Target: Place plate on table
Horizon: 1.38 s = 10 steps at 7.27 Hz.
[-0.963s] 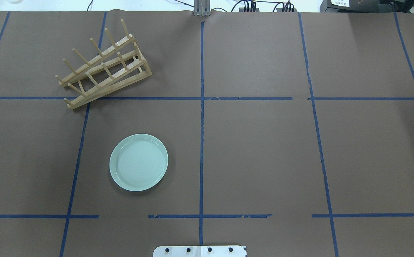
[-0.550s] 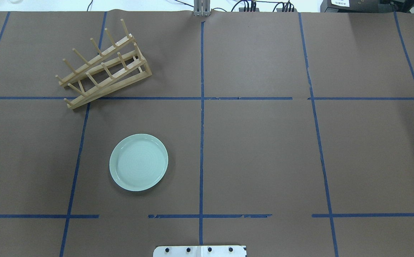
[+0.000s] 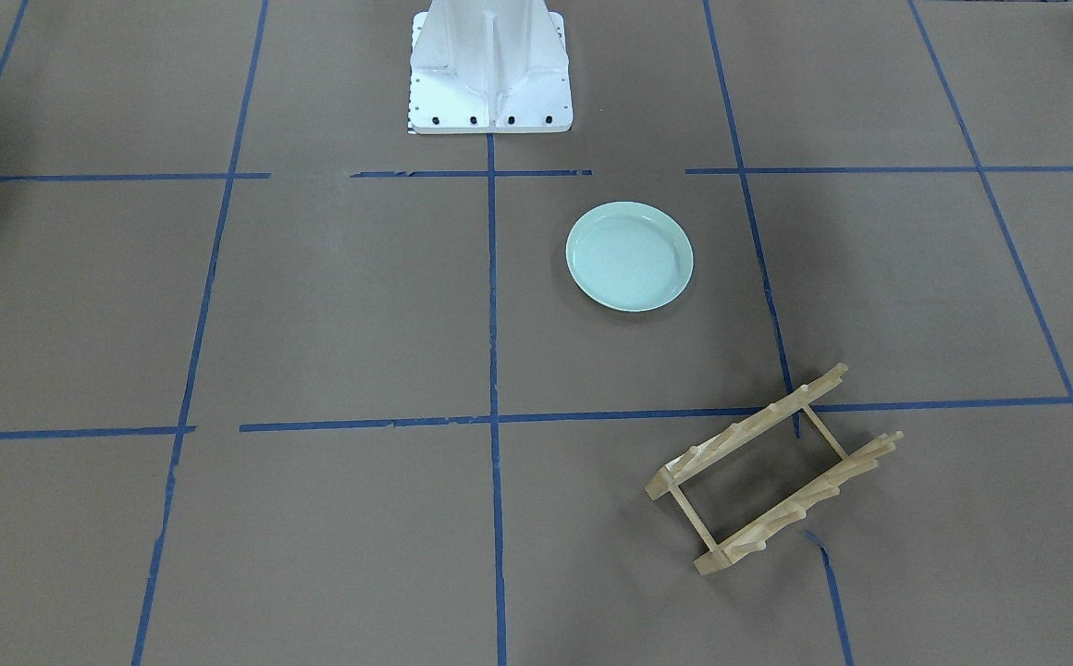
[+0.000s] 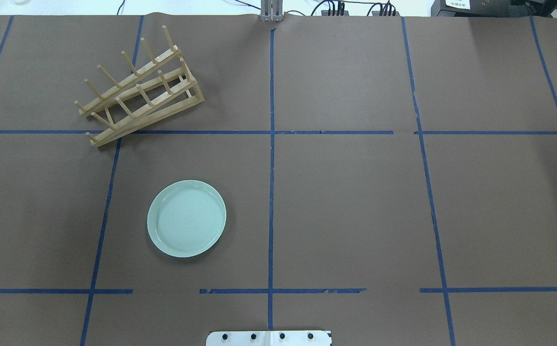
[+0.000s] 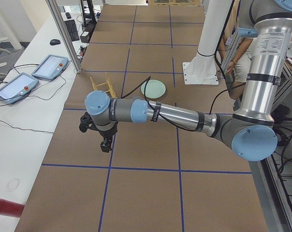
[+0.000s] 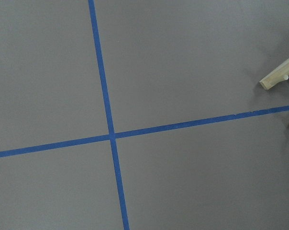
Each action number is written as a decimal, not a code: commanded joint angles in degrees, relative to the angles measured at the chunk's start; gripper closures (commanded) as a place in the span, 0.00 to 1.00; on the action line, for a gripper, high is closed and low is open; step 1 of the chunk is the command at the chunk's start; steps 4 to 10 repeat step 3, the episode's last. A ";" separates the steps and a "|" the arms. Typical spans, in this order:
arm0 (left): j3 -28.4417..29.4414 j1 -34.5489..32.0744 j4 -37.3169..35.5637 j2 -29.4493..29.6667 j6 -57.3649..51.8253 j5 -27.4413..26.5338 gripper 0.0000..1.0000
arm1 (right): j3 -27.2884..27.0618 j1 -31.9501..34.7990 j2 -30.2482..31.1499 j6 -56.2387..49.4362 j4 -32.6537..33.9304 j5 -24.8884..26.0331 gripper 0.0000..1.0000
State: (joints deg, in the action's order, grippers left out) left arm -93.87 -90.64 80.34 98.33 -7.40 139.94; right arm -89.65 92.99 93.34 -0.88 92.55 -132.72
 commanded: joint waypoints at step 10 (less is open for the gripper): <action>-0.43 -0.50 -0.01 0.01 -0.07 -0.11 0.00 | 0.00 0.00 0.00 0.00 0.00 0.00 0.00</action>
